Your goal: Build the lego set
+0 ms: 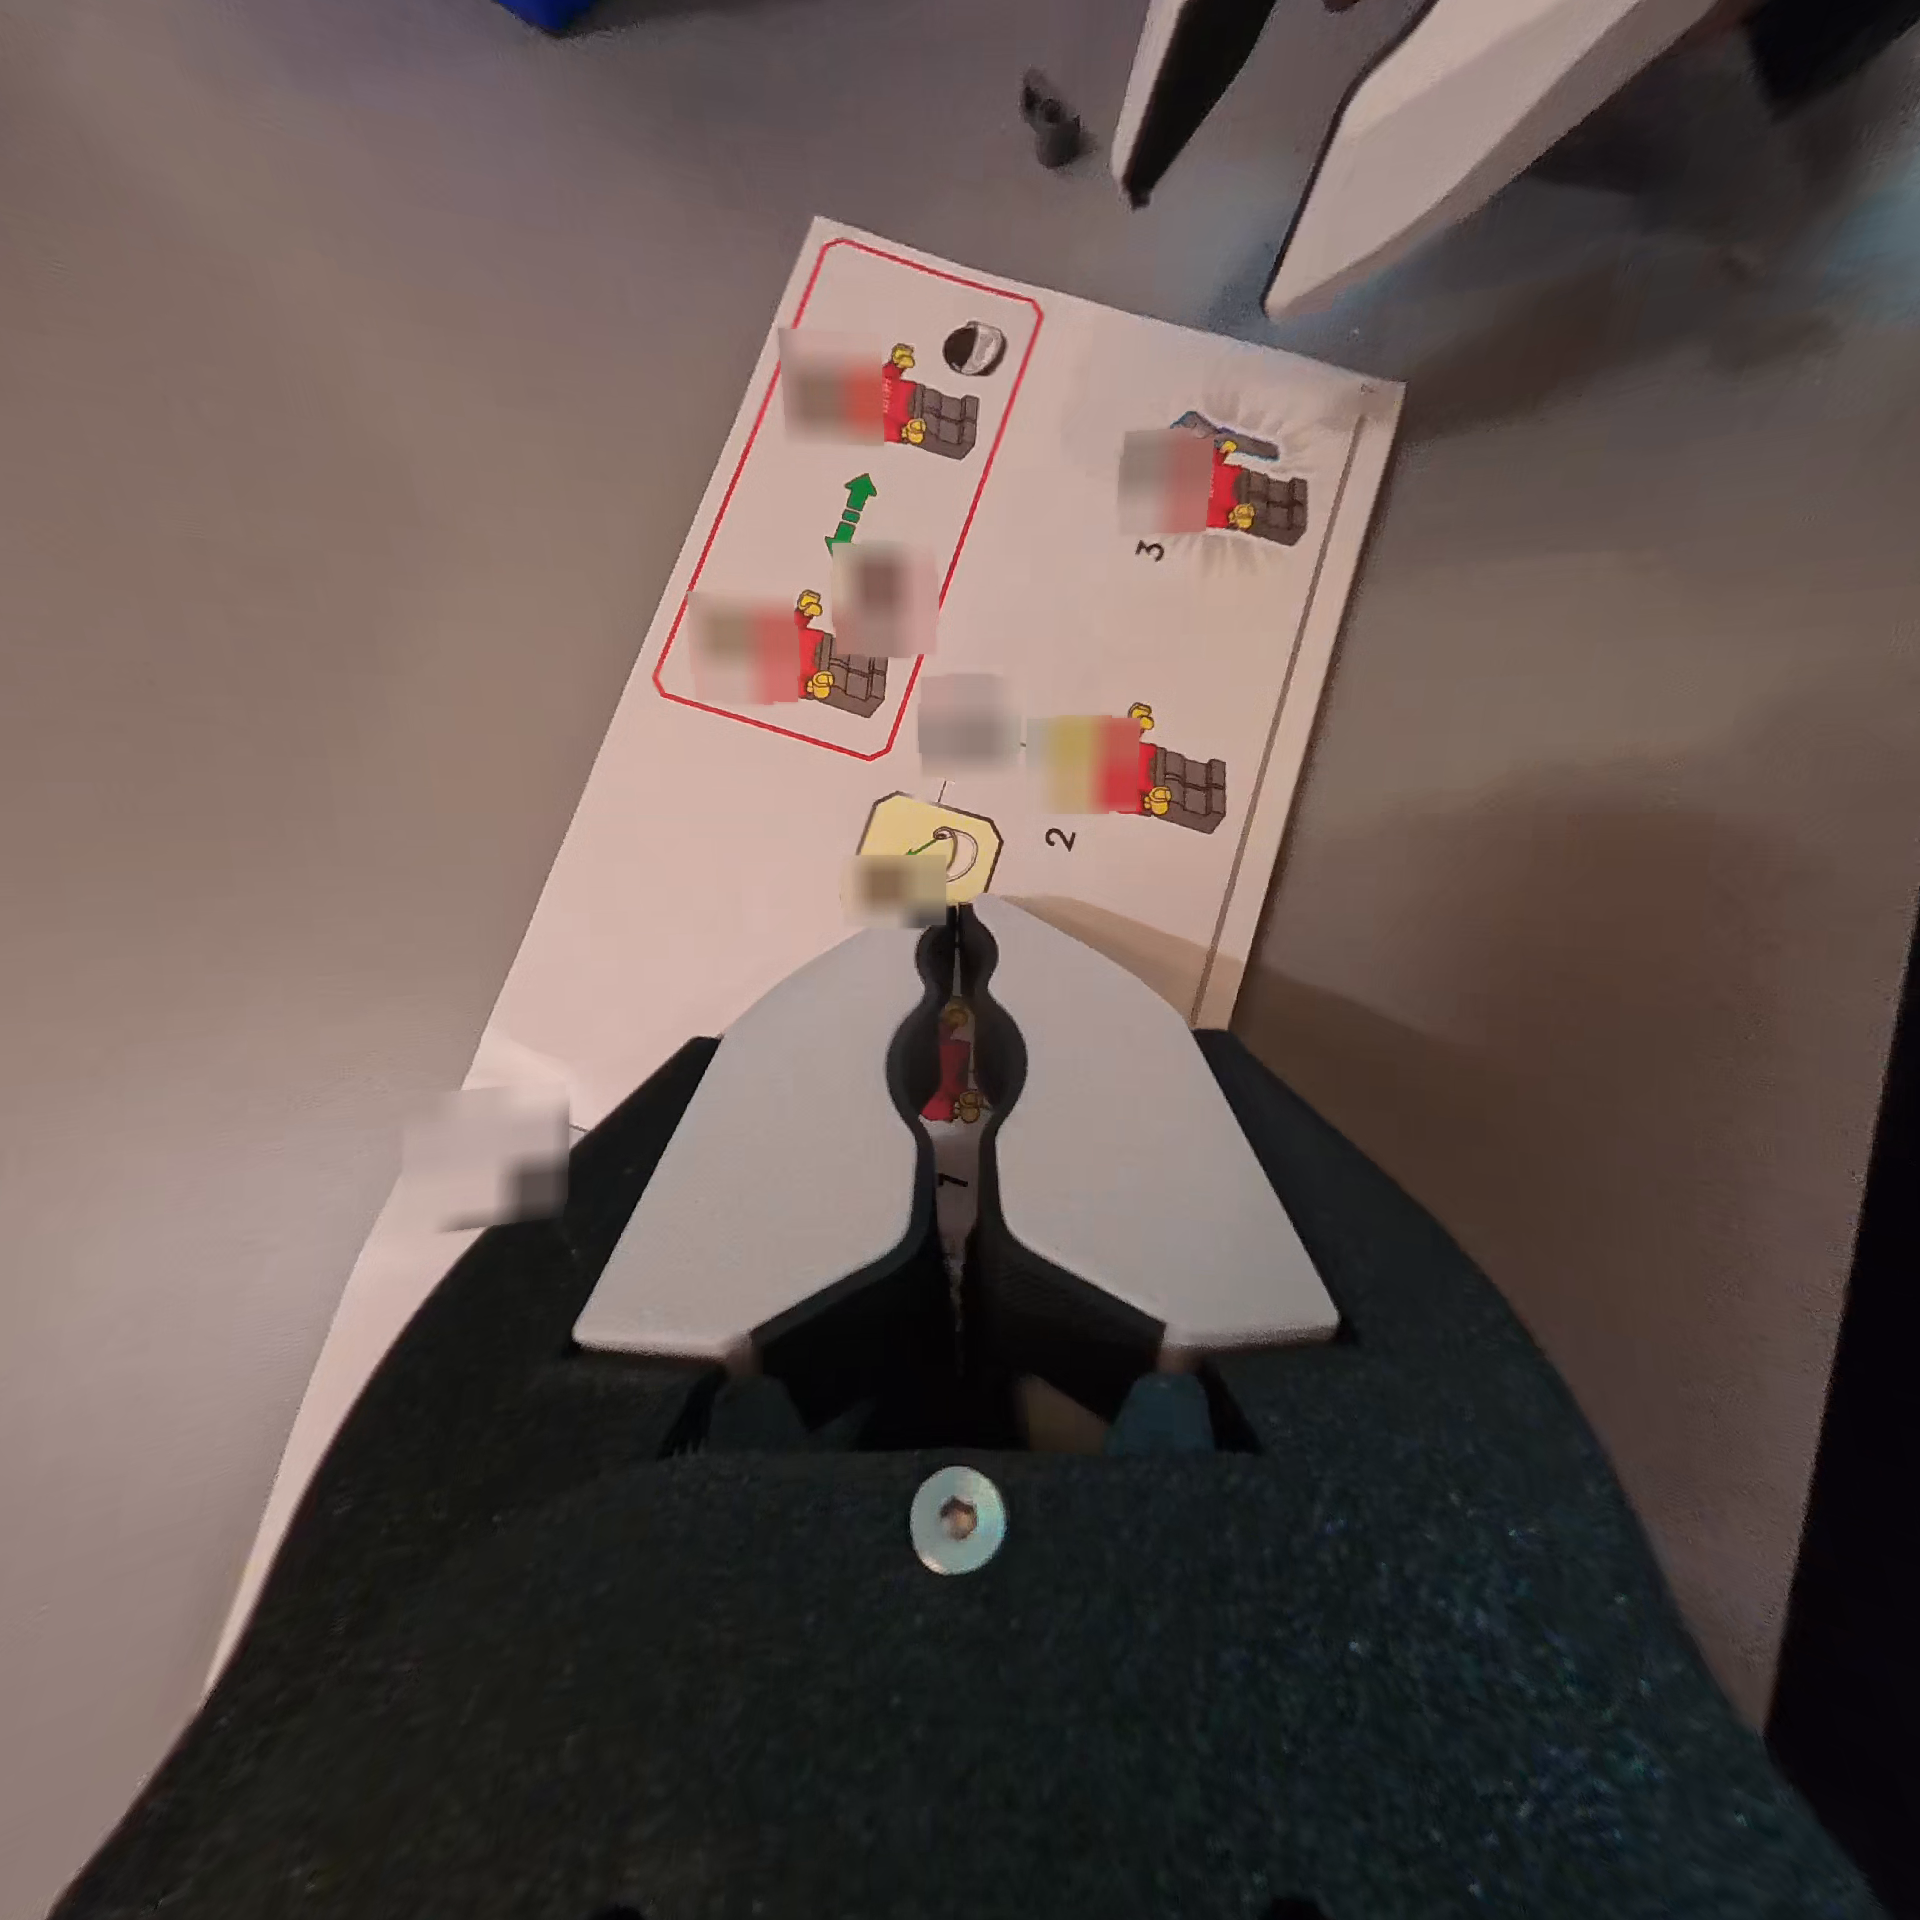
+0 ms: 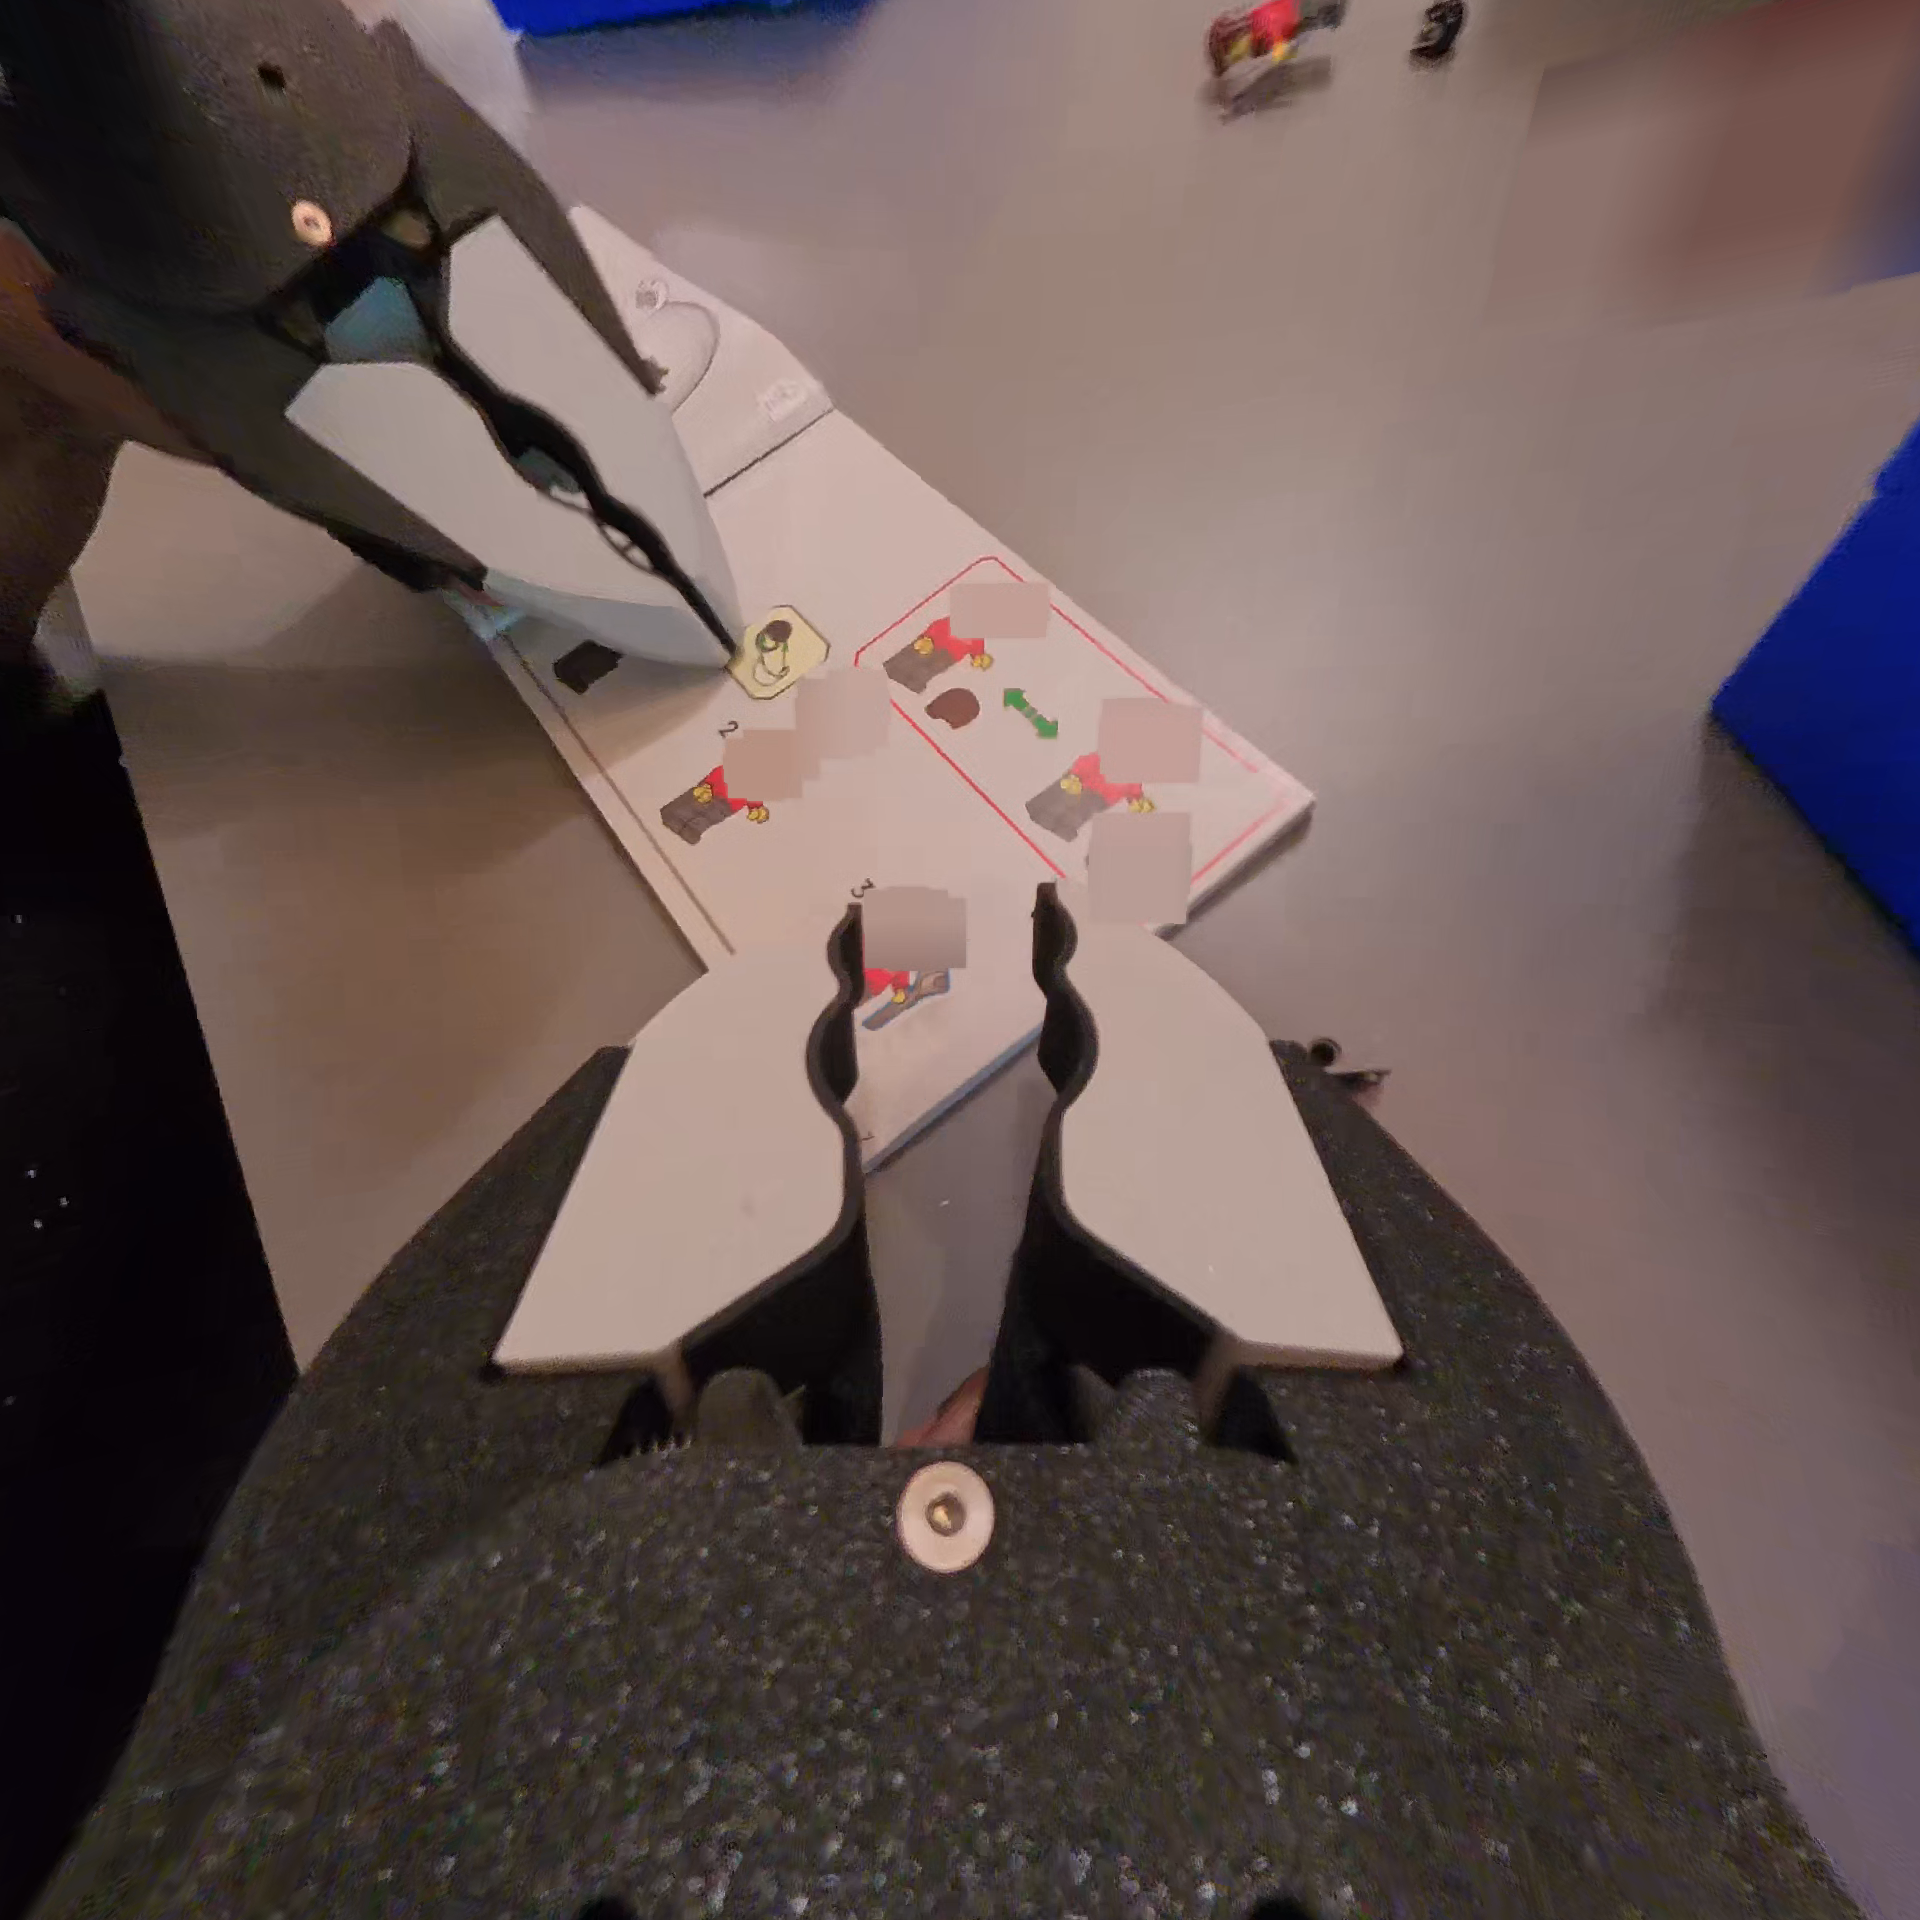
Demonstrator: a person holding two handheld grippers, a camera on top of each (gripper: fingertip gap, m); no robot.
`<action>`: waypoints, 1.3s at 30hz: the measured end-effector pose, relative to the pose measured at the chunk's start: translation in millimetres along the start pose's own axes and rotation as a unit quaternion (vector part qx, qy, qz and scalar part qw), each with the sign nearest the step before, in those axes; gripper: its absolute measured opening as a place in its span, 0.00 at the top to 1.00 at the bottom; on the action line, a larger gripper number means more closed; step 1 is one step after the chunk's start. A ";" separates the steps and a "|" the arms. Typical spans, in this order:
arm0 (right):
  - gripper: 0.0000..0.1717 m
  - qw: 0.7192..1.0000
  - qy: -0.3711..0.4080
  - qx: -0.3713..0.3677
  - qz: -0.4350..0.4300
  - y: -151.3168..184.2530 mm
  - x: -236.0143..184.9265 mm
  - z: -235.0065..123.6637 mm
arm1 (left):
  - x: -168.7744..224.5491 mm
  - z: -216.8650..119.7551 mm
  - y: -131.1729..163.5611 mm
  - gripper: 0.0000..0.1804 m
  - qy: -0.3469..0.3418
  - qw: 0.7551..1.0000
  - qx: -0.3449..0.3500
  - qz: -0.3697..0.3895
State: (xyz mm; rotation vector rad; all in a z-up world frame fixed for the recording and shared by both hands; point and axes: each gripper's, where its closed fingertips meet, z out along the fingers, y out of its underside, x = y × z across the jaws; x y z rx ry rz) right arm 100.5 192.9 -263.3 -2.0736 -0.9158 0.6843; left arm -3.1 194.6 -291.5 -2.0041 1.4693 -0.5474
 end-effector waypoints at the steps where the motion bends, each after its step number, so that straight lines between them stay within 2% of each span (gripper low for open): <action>1: 0.81 1.000 -0.004 -0.008 -0.014 2.0 -3.3 2.6 | -0.4 0.0 0.0 1.00 -0.005 1.000 -0.003 0.009; 3: 0.81 0.999 -0.003 -0.034 -0.033 10.3 -5.5 6.5 | -3.1 -0.6 -0.6 0.97 -0.013 1.000 -0.008 0.019; 4: 0.81 0.998 0.005 -0.047 -0.040 14.3 -4.1 6.6 | -4.9 -1.2 -1.9 0.92 -0.020 1.000 -0.005 0.021; 6: 0.84 0.996 0.019 -0.063 -0.054 19.3 -2.5 3.0 | 2.4 -5.5 -15.1 0.85 -0.009 0.999 0.036 0.028; 9: 0.86 0.995 0.000 -0.055 -0.084 22.6 -11.5 -4.3 | 13.4 -14.0 -37.1 0.74 -0.010 0.994 0.090 0.058; 11: 0.85 0.992 -0.009 -0.064 -0.106 30.6 -13.1 -7.8 | 22.6 -8.3 -34.6 0.71 0.001 0.993 0.077 0.084; 13: 0.82 0.990 -0.003 -0.079 -0.117 36.7 -9.4 -11.0 | 31.4 2.0 -30.6 0.71 0.023 0.994 0.067 0.085; 16: 0.81 0.991 -0.019 -0.056 -0.117 31.7 -14.0 -11.7 | 35.8 15.3 -19.0 0.74 0.046 0.996 0.034 0.073; 17: 0.79 0.992 -0.026 -0.054 -0.111 31.1 -15.9 -11.2 | 38.9 15.0 -20.1 0.77 0.062 0.995 0.039 0.063; 24: 0.74 0.992 -0.034 -0.078 -0.089 38.2 -24.0 2.4 | 32.6 14.7 -21.3 0.84 0.089 0.994 0.062 0.016; 27: 0.69 0.993 -0.031 -0.087 -0.078 38.6 -27.7 3.8 | 33.8 13.4 -22.1 0.82 0.114 0.991 0.065 -0.002; 31: 0.67 0.991 -0.016 -0.099 -0.085 39.0 -30.3 5.8 | 36.9 11.9 -22.6 0.79 0.136 0.988 0.068 -0.008; 39: 0.68 0.992 -0.015 -0.091 -0.088 33.4 -36.4 15.7 | 39.8 11.1 -22.7 0.75 0.146 0.987 0.070 -0.003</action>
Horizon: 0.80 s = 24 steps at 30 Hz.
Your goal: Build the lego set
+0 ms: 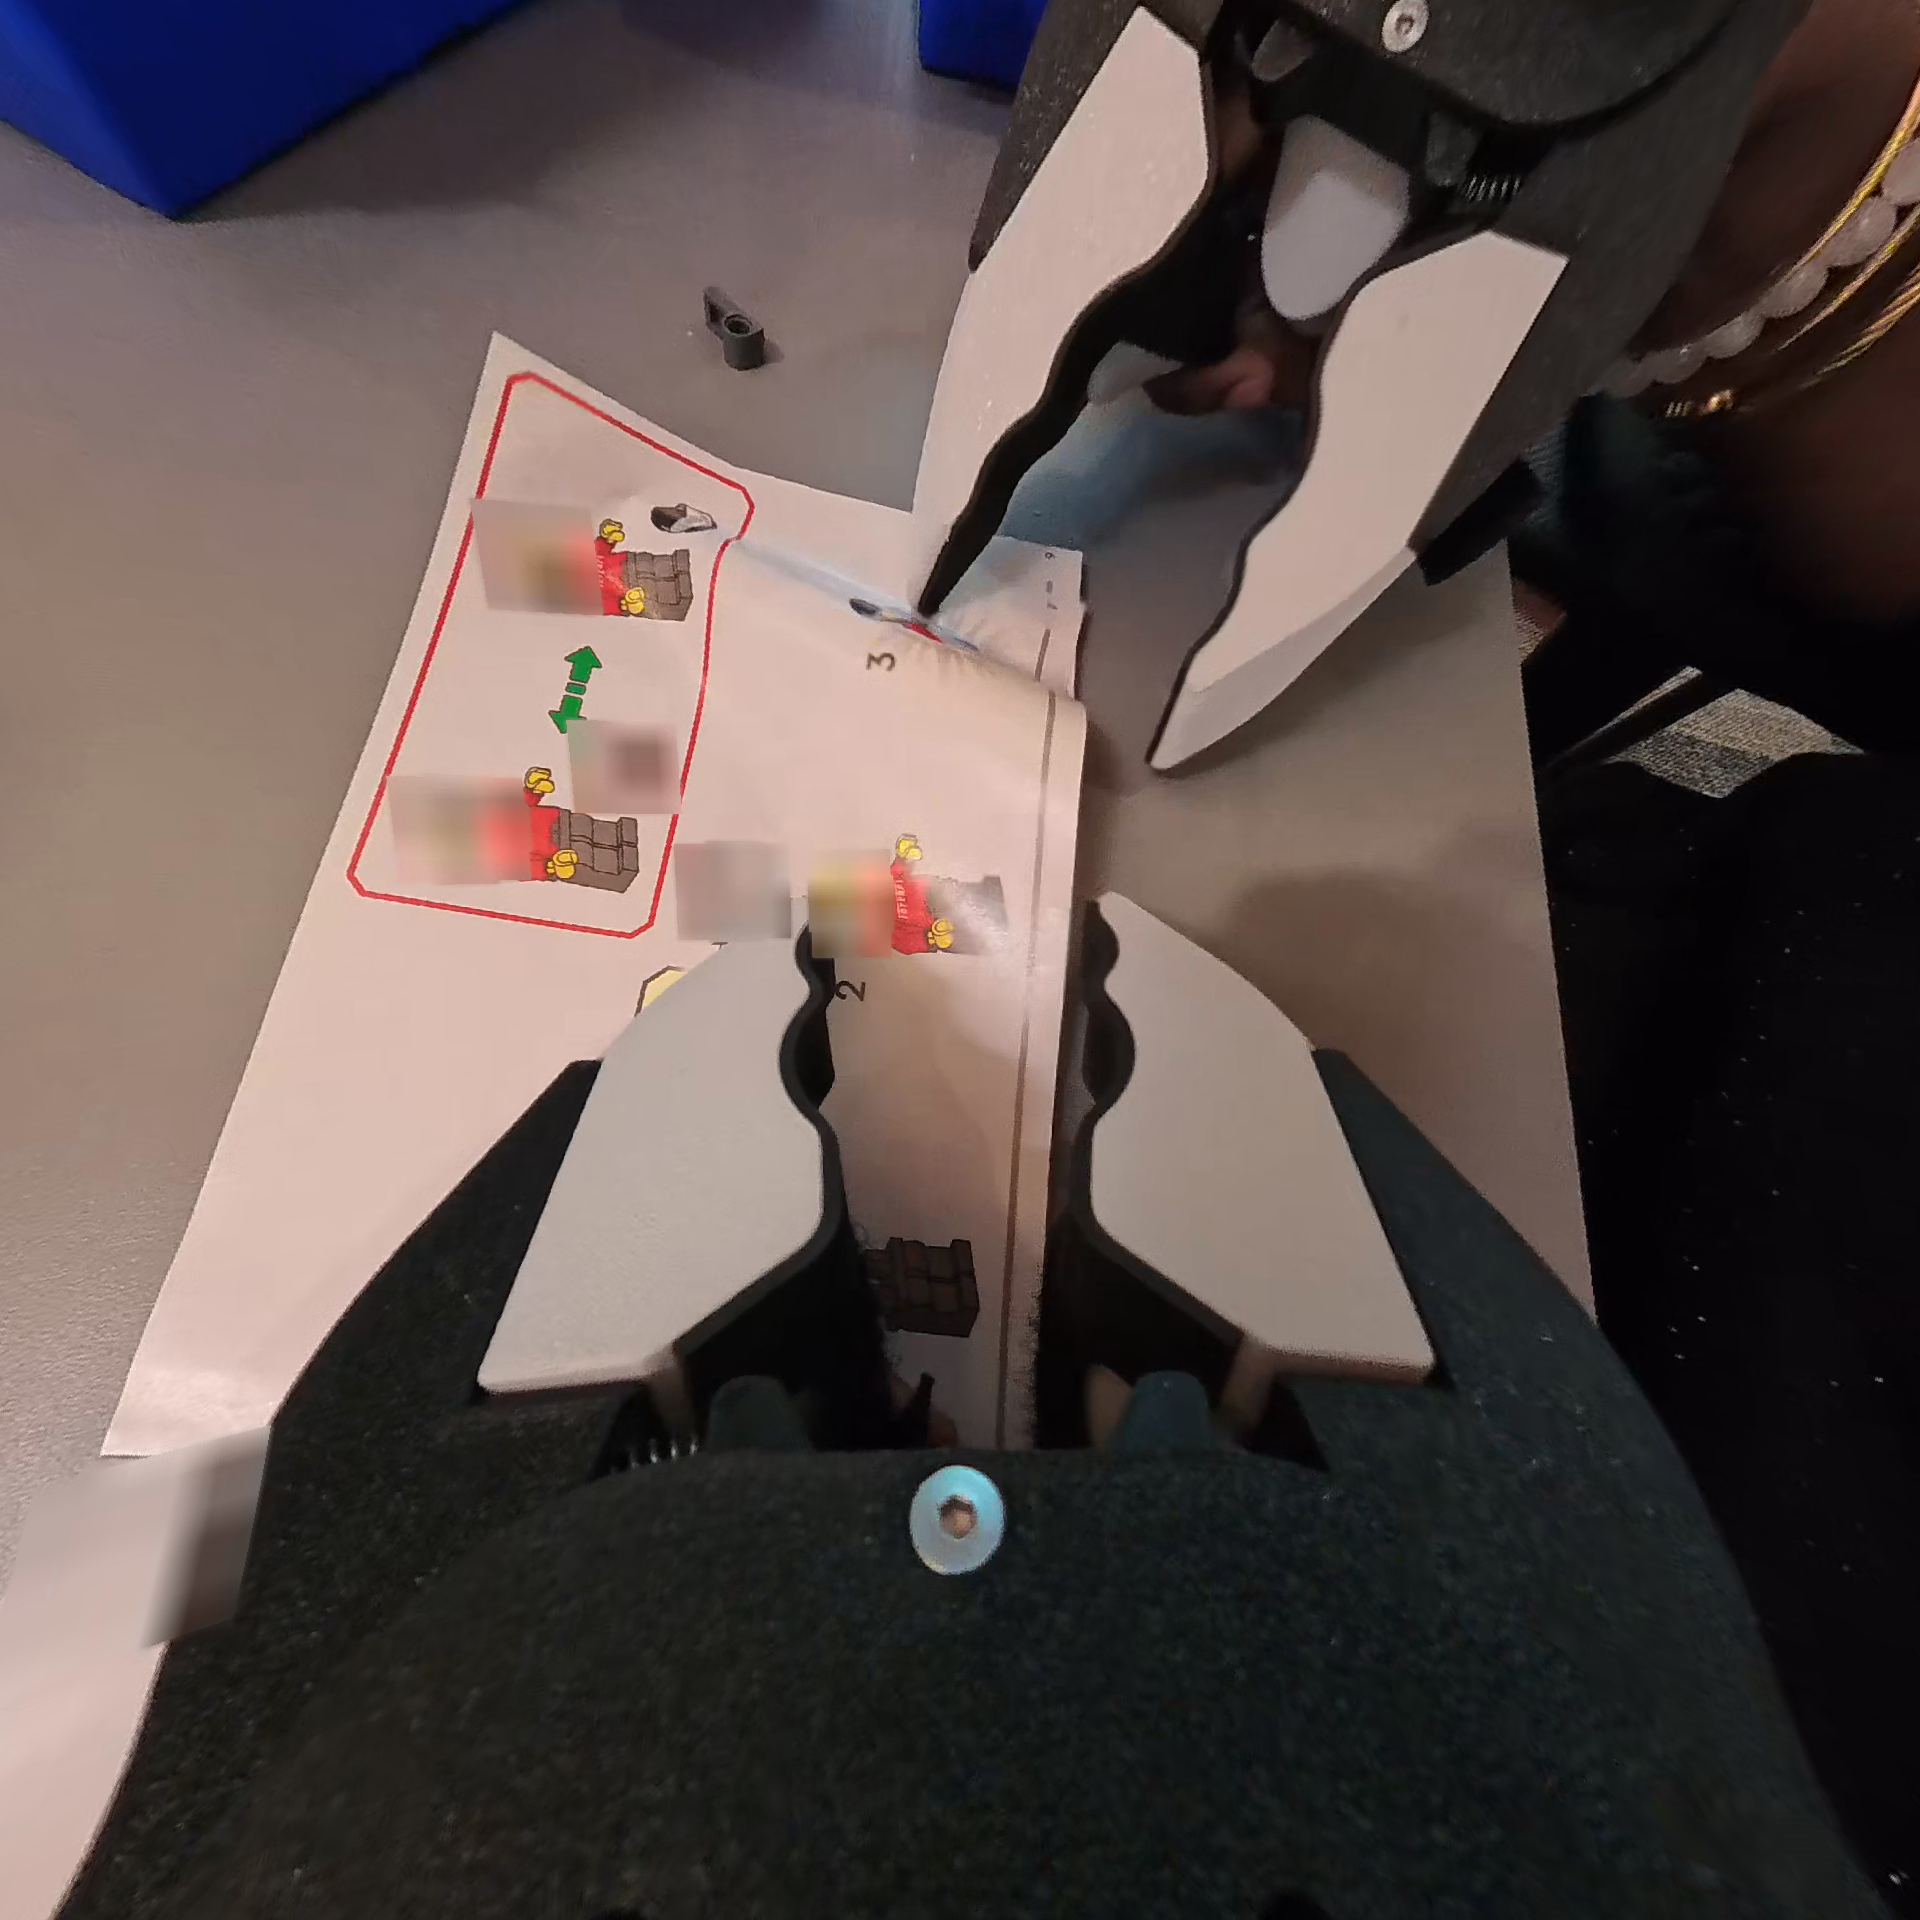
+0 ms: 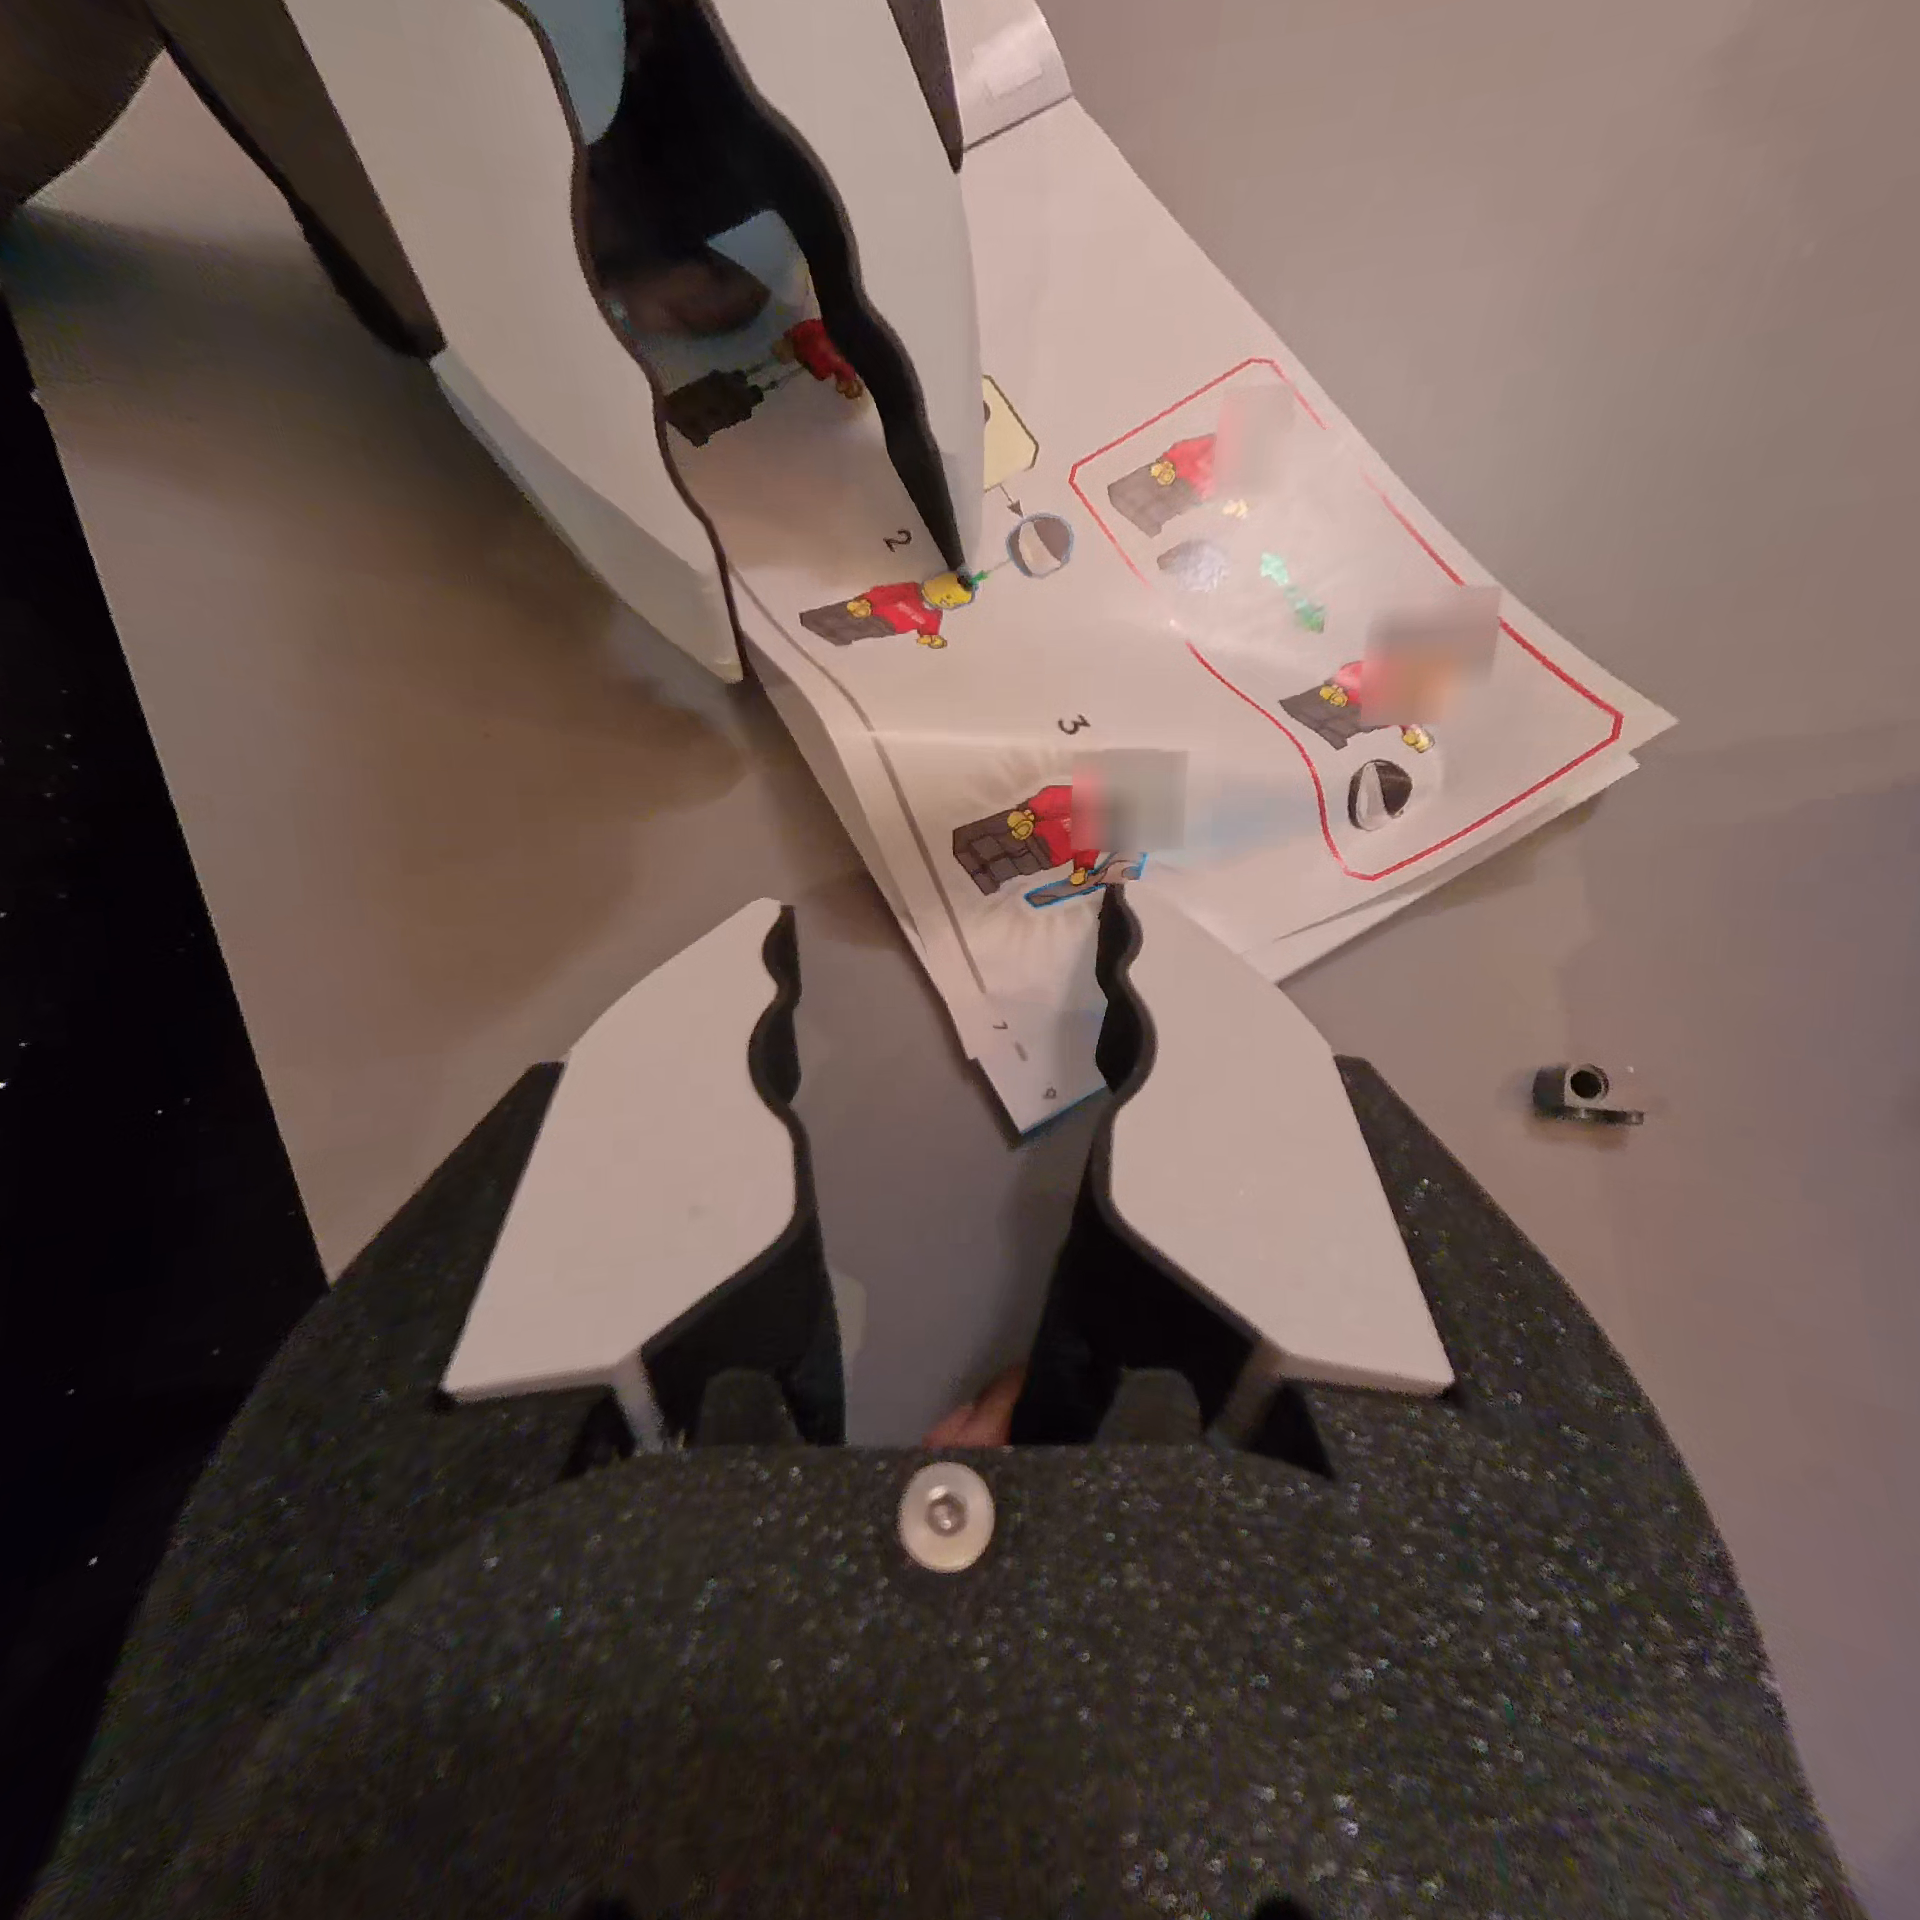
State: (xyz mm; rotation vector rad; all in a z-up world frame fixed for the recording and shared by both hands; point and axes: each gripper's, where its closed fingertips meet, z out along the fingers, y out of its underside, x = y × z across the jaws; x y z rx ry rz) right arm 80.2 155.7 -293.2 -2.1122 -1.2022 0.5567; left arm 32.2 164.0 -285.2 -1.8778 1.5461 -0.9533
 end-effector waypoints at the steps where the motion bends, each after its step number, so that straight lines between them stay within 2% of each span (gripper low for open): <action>1: 0.69 1.000 -0.001 0.006 -0.001 -1.6 -0.4 1.5 | 0.3 0.1 0.1 0.75 0.000 1.000 0.000 0.002; 8: 0.75 0.999 -0.004 0.033 0.029 -8.2 2.5 5.5 | -3.8 1.8 0.6 0.76 -0.028 0.999 -0.005 0.021; 11: 0.77 0.998 -0.008 0.043 0.043 -9.1 4.3 5.4 | -7.1 5.5 0.2 0.79 -0.069 0.993 -0.015 0.090; 14: 0.81 0.998 -0.011 0.042 0.043 -8.5 4.0 4.7 | -3.7 7.6 -5.0 0.93 -0.093 0.984 -0.006 0.150; 18: 0.81 0.997 -0.029 0.050 0.043 -10.6 -1.1 3.2 | -5.8 3.0 -13.9 0.99 -0.150 0.969 0.009 0.196; 21: 0.80 0.997 -0.007 0.077 0.028 -20.9 2.6 -5.1 | -14.1 -12.9 -28.8 1.00 -0.204 0.962 0.061 0.171; 24: 0.81 0.988 0.034 0.152 0.011 -46.6 9.4 -26.3 | -23.9 -48.5 -46.5 1.00 -0.268 0.943 0.176 0.086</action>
